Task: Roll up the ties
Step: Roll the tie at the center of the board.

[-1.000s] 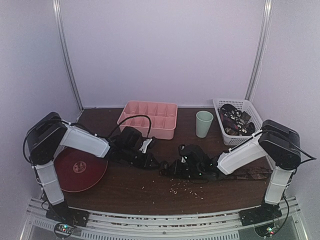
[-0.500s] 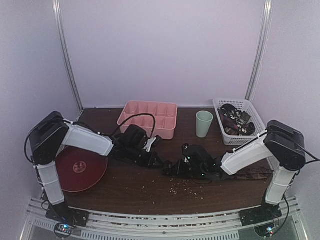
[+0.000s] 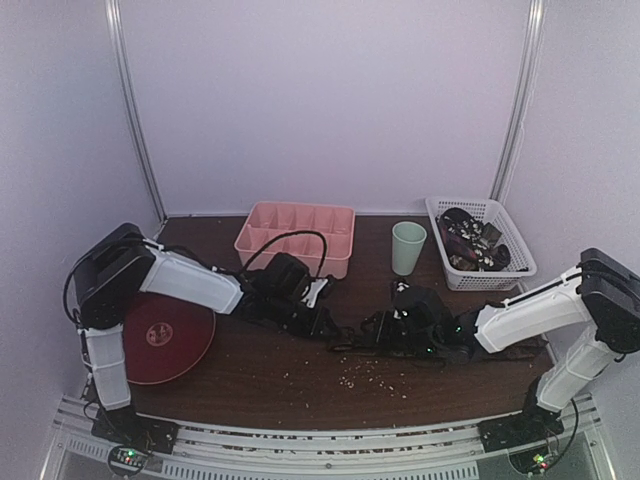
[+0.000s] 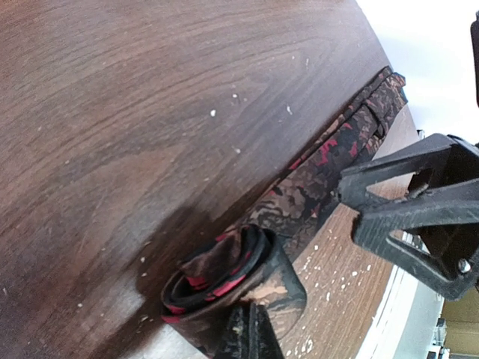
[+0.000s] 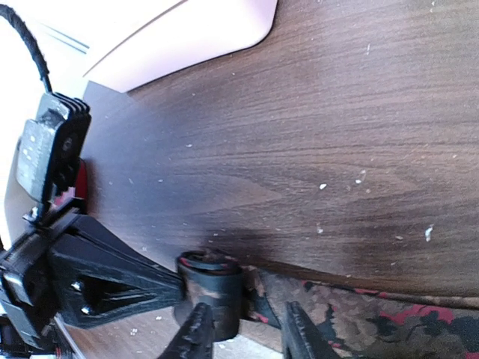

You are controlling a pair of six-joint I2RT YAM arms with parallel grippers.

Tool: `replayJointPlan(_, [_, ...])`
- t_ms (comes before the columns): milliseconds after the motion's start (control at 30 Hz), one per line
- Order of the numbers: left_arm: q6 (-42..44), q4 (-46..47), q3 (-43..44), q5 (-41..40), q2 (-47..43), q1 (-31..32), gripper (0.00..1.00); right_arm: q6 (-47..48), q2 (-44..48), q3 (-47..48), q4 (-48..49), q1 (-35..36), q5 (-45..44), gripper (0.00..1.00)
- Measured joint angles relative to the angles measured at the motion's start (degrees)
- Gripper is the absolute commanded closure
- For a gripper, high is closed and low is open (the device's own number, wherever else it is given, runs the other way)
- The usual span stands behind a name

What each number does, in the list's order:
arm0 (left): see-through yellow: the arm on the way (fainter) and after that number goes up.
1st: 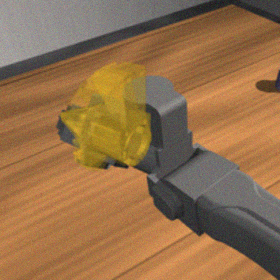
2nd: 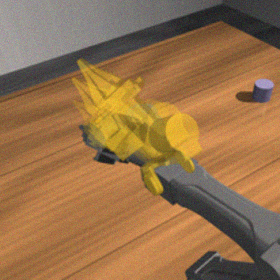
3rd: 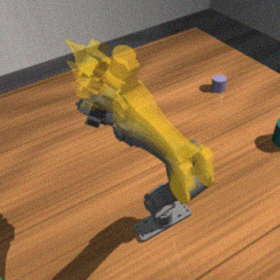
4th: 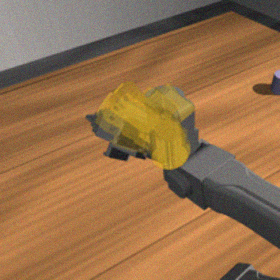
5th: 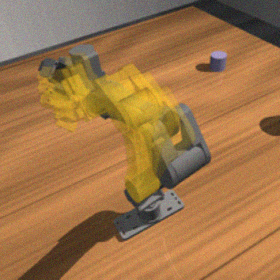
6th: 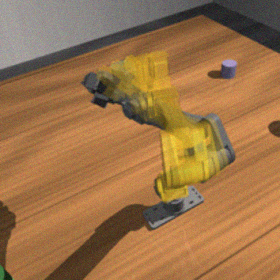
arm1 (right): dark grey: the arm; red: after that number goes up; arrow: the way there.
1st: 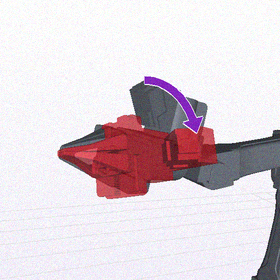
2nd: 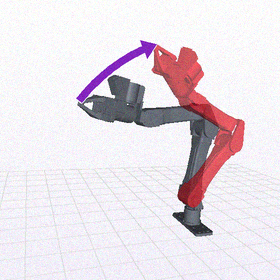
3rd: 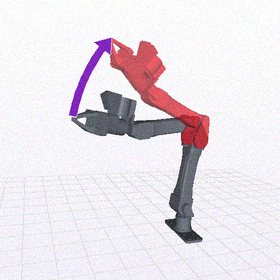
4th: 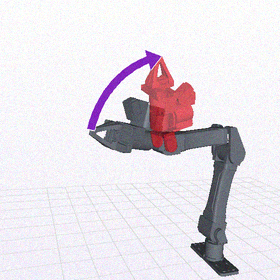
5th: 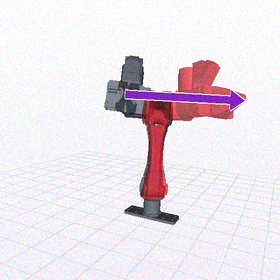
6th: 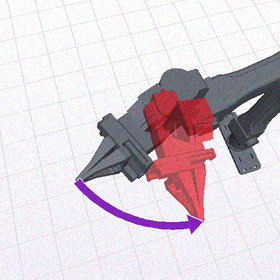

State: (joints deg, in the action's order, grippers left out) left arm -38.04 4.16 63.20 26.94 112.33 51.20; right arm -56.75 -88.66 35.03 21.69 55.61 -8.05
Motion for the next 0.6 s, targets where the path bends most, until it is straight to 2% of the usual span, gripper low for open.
replayJointPlan(167, [0.0,0.1,1.2,-0.2,1.0,0.3,1.00,-0.2,-0.6,0.0,2.4,0.0,2.4,0.62])
replayJointPlan(600, [-1.4,0.4,1.8,-1.4,1.9,0.4,1.00,-0.4,-10.0,2.3,6.2,-1.2,7.5,0.76])
